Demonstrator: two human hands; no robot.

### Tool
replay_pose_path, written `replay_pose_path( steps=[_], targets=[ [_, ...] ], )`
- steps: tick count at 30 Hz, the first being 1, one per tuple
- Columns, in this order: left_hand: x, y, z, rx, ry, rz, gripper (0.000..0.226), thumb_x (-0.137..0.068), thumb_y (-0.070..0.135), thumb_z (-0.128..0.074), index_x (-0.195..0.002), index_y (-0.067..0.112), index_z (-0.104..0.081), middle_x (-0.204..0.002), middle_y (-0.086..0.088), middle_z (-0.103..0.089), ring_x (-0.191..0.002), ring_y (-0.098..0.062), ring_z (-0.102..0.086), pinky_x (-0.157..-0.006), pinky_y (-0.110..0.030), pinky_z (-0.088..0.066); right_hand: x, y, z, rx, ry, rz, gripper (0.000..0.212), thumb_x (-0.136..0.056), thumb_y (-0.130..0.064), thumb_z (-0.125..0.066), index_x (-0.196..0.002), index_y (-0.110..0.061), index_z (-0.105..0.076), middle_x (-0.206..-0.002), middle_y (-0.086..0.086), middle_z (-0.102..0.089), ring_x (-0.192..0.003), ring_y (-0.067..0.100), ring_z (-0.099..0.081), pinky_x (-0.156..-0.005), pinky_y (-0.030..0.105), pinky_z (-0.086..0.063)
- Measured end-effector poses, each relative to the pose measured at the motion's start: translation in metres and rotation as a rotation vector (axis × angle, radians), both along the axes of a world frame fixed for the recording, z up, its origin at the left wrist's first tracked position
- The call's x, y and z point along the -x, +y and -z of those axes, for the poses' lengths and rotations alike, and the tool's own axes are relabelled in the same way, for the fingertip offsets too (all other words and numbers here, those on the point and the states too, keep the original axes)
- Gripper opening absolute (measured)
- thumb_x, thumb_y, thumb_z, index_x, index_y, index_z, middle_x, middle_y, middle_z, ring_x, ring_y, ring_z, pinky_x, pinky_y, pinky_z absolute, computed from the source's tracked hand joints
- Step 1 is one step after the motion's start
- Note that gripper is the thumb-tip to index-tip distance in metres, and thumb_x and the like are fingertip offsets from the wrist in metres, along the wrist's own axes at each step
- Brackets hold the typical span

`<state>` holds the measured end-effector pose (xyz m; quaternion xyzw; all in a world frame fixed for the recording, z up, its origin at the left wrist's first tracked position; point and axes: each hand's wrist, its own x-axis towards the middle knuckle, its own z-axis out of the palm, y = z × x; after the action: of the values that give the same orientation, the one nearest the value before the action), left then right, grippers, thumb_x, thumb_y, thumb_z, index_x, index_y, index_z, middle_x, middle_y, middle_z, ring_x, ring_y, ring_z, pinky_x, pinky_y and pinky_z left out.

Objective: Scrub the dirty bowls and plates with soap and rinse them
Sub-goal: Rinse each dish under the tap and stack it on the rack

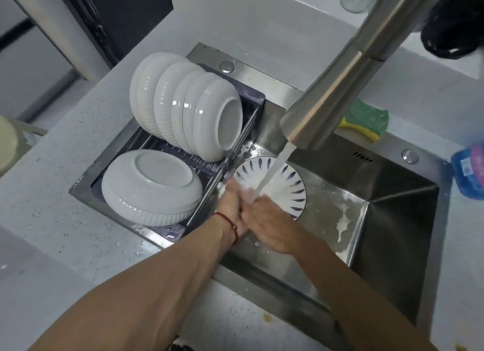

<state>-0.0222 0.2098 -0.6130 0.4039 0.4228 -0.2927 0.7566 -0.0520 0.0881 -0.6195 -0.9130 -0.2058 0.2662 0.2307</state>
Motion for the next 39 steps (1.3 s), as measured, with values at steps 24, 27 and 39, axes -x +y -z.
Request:
replay_pose_path(
  steps=[24, 27, 39],
  targets=[
    [-0.016, -0.008, -0.020, -0.430, -0.206, 0.208, 0.087, -0.087, 0.078, -0.041, -0.151, 0.019, -0.036, -0.136, -0.010, -0.060, -0.120, -0.032, -0.062, -0.107, -0.056, -0.050, 0.025, -0.027, 0.033, -0.212, -0.381, 0.483, 0.065, -0.076, 0.024, -0.064, -0.132, -0.010, -0.069, -0.128, 0.005, -0.070, -0.120, 0.019, -0.064, -0.108, 0.017, -0.034],
    [-0.018, -0.023, -0.041, -0.445, -0.358, 0.339, 0.063, -0.104, 0.052, -0.050, -0.154, 0.018, -0.030, -0.124, -0.007, -0.060, -0.101, -0.024, -0.063, -0.085, -0.042, -0.061, 0.020, -0.009, 0.018, -0.392, -0.086, 0.904, 0.012, -0.090, 0.001, -0.072, -0.101, -0.003, -0.075, -0.079, 0.000, -0.072, -0.071, 0.016, -0.066, -0.064, 0.020, -0.051],
    [-0.012, -0.004, -0.004, -0.352, -0.035, 0.241, 0.111, -0.047, 0.043, -0.103, -0.141, 0.017, -0.050, -0.120, -0.012, -0.069, -0.104, -0.036, -0.071, -0.084, -0.055, -0.063, 0.023, -0.048, 0.006, -1.354, 0.781, 1.503, 0.051, -0.084, -0.001, -0.053, -0.134, -0.004, -0.060, -0.132, 0.018, -0.066, -0.125, 0.038, -0.060, -0.107, 0.060, -0.046]
  ],
)
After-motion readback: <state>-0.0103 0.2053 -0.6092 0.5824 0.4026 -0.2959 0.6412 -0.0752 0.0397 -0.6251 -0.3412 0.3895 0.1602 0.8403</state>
